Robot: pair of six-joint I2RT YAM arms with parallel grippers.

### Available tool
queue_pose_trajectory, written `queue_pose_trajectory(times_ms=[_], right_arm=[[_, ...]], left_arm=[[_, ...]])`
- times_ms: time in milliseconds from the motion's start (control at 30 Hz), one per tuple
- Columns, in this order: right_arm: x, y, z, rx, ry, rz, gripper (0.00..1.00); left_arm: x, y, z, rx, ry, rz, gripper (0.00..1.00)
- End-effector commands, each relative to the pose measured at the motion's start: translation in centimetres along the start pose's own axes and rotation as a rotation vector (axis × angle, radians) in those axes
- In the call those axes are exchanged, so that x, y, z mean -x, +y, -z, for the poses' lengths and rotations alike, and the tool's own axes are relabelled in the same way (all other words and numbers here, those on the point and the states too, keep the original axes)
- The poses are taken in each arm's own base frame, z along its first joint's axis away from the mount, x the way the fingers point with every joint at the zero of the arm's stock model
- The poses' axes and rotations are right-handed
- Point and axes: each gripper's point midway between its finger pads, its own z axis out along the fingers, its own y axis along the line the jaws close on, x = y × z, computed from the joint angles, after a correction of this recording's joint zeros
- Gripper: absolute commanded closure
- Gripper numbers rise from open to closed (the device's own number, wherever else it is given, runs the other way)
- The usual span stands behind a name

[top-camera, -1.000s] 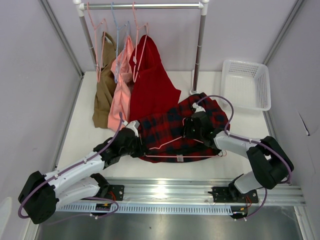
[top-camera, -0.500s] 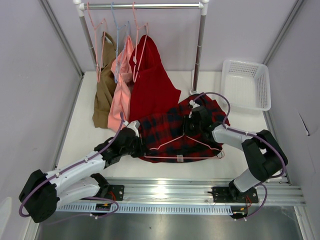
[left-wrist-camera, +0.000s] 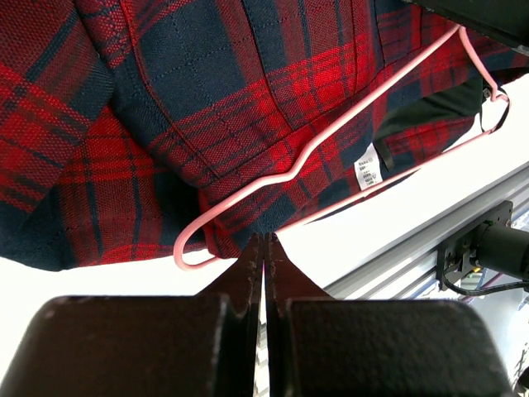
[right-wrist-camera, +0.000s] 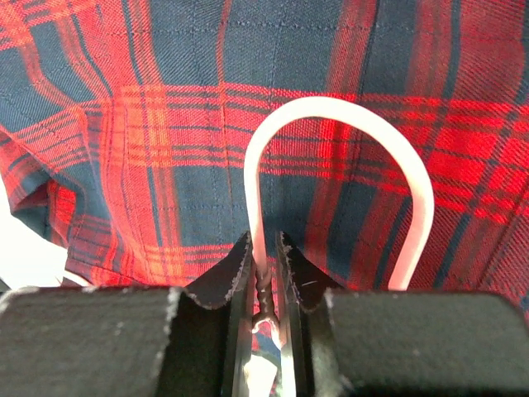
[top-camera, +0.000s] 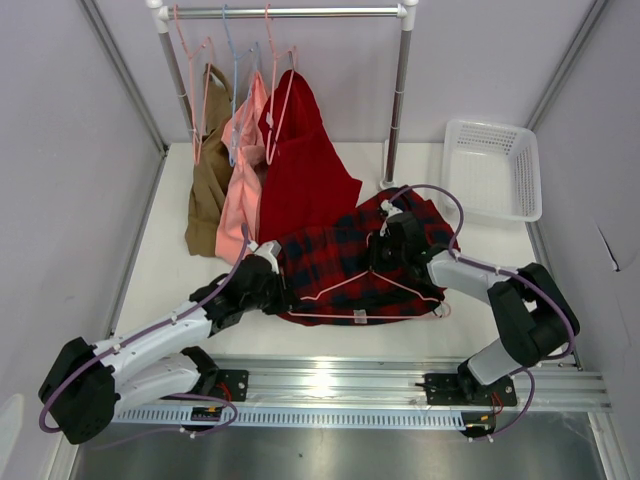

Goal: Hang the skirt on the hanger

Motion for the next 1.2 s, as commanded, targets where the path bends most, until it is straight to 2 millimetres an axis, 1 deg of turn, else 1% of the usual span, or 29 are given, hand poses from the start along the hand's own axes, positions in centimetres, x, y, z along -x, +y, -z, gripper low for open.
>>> queue_pose_trajectory(times_ms=[0,33,100,167,233,367,433,467,533,733,800,967,1000,1033,1100,1133,1167], right_arm=[[1.4,-0.2,1.2,-0.025,-0.075,0.013,1.00],[1.8,-0.4,1.6,-0.039,-0.099,0.009,1.00],[2.0,-0.7,2.0,-0.056,-0.118,0.007,1.00],[2.6,-0.9,2.5,-0.073,-0.151,0.003,1.00],[2.7,-0.9,2.8,-0.073,-0.160,-0.001,1.00],[2.9,-0.2,3.1,-0.044,-0.157,0.001,1.00],[2.9,0.5,3.1,-0.012,-0.153,-0.005,1.00],[2.9,0.6,3.2,-0.004,-0.154,-0.007,1.00],[3.1,1.0,3.5,0.009,-0.162,-0.019,1.00],[4.4,1.5,4.7,0.026,-0.205,-0.059,1.00],[4.8,1.3,5.0,0.007,-0.224,-0.078,1.00],[5.0,1.3,5.3,0.010,-0.239,-0.106,1.00],[4.9,1.2,5.3,0.007,-0.240,-0.111,1.00],[5.0,1.3,5.4,0.008,-0.245,-0.116,1.00],[5.2,1.2,5.7,0.002,-0.261,-0.124,1.00],[5.3,1.3,5.8,0.004,-0.263,-0.123,1.00],[5.3,1.3,5.9,0.005,-0.267,-0.123,1.00]], left_arm=[[0.8,-0.8,0.4,-0.030,-0.020,-0.018,1.00],[0.7,-0.8,0.5,-0.032,-0.020,-0.017,1.00],[0.7,-0.4,0.6,-0.023,-0.027,-0.011,1.00],[0.8,-0.6,0.8,-0.033,-0.037,-0.008,1.00],[0.7,-0.4,0.9,-0.025,-0.036,-0.007,1.00],[0.6,-0.7,1.2,-0.052,-0.034,-0.020,1.00],[0.2,-1.0,1.3,-0.075,-0.018,-0.036,1.00],[0.3,-1.2,1.5,-0.083,-0.023,-0.039,1.00],[-0.1,-0.8,1.5,-0.077,-0.014,-0.036,1.00],[-0.6,-0.6,2.0,-0.086,-0.009,-0.045,1.00],[-0.7,-0.7,2.1,-0.095,-0.005,-0.052,1.00],[-1.1,-0.9,2.2,-0.110,0.012,-0.062,0.99],[-1.0,-0.8,2.2,-0.106,0.010,-0.061,0.98],[-1.0,-0.7,2.1,-0.101,0.009,-0.059,0.93],[-1.0,-0.6,2.1,-0.098,0.005,-0.057,0.87],[-0.9,-0.7,2.1,-0.099,-0.001,-0.054,0.79],[-0.9,-0.6,2.0,-0.096,-0.004,-0.053,0.76]])
